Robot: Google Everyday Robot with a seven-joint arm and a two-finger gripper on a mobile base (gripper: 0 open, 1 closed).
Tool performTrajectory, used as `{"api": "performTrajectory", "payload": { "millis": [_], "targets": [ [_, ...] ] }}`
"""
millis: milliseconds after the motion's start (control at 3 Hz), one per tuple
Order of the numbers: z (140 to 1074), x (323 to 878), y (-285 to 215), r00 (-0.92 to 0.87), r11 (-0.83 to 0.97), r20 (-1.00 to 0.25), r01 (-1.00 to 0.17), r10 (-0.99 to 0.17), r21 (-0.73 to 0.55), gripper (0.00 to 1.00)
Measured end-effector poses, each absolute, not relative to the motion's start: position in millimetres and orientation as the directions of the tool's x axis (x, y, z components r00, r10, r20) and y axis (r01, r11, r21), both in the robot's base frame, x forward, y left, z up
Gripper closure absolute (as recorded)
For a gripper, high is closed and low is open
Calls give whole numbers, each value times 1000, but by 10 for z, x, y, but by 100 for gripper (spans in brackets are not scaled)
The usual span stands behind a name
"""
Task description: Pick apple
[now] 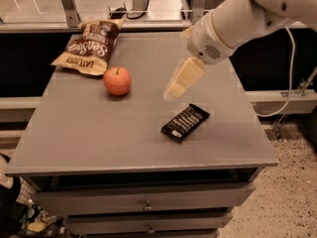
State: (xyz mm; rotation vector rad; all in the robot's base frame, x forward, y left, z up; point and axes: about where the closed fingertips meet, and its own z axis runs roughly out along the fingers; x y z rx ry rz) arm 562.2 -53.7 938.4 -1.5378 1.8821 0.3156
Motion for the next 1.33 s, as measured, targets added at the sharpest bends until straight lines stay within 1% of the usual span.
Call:
{"api": "performTrajectory", "payload": {
  "millis": [333,667,1000,1333],
  "targets": [
    [9209,5818,-292,-77,291,-697,-937,-713,-195,0],
    [9037,6032,54,-96,313,-792,-942,-603,-123,0],
    [8916,6100,293,-109,310,-830,-947,-546,-80,0],
    [8908,6108,315,-110,310,-834,-948,-541,-76,0]
  ]
}}
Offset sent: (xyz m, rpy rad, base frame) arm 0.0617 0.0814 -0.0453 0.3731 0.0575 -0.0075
